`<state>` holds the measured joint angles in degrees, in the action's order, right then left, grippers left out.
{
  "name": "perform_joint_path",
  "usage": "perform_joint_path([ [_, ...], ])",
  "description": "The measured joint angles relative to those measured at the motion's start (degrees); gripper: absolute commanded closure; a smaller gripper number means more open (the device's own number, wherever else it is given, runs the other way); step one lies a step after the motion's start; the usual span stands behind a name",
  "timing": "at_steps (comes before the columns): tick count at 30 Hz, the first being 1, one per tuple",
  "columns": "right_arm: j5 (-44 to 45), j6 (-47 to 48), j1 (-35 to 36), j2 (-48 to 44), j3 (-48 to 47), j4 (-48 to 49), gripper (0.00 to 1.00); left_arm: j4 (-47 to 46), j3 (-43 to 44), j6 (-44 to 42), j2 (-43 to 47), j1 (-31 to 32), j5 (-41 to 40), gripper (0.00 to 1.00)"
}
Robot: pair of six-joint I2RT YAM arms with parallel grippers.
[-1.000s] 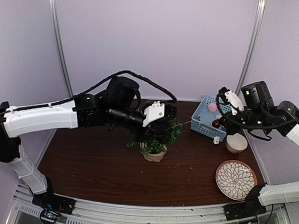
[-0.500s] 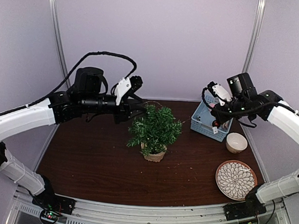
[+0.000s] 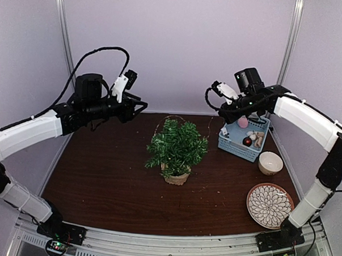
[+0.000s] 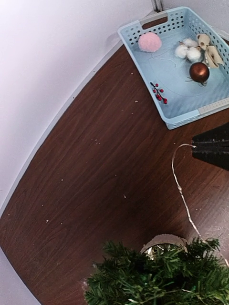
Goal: Decorate the small christmas tree
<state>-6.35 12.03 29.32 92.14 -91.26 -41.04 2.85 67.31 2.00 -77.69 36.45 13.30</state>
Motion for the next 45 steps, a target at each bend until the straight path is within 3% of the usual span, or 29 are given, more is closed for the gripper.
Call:
perform_joint_path([
  [9,-14.5,4.8,-1.4,11.3,-11.1,1.9,1.0,-5.2,0.0,5.4,-6.4,-9.1,8.8,0.54],
  [22,-39.2,7.0,-1.4,19.9,-19.8,9.8,1.0,-16.6,1.2,2.7,-21.0,-10.6,24.1,0.47],
  [37,-47.1,4.0,-1.1,26.5,-22.1,15.8,1.0,-25.2,16.9,0.9,-36.2,-8.8,34.7,0.42],
  [45,-48.3,2.9,-0.8,27.3,-23.2,17.4,1.0,-30.4,19.6,3.3,-40.6,-6.1,38.8,0.45],
])
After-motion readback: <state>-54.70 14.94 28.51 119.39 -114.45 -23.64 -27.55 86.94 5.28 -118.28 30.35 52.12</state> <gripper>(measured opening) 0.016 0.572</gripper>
